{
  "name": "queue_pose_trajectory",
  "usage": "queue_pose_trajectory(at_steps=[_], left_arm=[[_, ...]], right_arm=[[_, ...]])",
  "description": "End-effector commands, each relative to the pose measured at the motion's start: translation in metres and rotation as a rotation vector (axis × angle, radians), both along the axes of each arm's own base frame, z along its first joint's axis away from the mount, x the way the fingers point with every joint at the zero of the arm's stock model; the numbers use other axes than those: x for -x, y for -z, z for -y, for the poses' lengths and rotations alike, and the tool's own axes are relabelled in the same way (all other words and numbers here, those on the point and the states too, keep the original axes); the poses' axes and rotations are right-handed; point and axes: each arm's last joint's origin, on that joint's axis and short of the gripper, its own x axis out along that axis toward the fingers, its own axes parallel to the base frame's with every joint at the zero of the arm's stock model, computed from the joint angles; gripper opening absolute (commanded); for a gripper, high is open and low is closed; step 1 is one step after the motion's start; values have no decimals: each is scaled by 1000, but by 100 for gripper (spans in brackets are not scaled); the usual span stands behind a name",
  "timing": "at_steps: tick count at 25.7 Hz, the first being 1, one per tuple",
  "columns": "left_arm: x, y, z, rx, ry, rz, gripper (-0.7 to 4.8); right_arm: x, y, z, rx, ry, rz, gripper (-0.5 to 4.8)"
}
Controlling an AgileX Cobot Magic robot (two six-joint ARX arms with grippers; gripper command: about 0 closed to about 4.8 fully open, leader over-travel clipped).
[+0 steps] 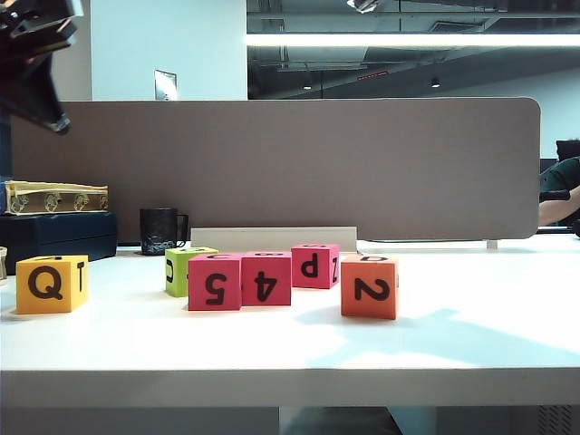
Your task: Select the appropriate blocks from the scattered letter blocks on the table and arrange them in a row to spell out "ABCD".
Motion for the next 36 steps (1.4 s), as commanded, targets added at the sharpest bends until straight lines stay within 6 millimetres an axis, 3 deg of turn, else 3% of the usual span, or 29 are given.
queue_pose_trajectory(at_steps=[1, 11, 12, 15, 17, 22, 27, 36], left_arm=[[3, 9, -2, -9, -53, -20, -5], [6, 38, -4, 30, -213, -147, 6], [5, 42, -4, 33, -220, -169, 35], [-2, 60, -4, 52, -255, -281, 256], [-7, 70, -3, 62, -275, -333, 311], [-13, 85, 3, 64, -271, -392, 332], [-22, 97, 4, 65, -274, -412, 376], [-22, 101, 7, 87, -255, -442, 377]], right_arm=[[0, -3, 0, -12, -1, 19, -2], [1, -2, 1, -1, -1, -1, -2], [1, -2, 1, -1, -1, -1, -2], [2, -1, 1, 2, -4, -8, -2], [2, 0, 1, 7, -4, -17, -2], [5, 2, -3, 17, -21, -32, -2], [8, 10, -23, 39, -90, -56, -2], [7, 20, -36, 64, -126, -87, -2]])
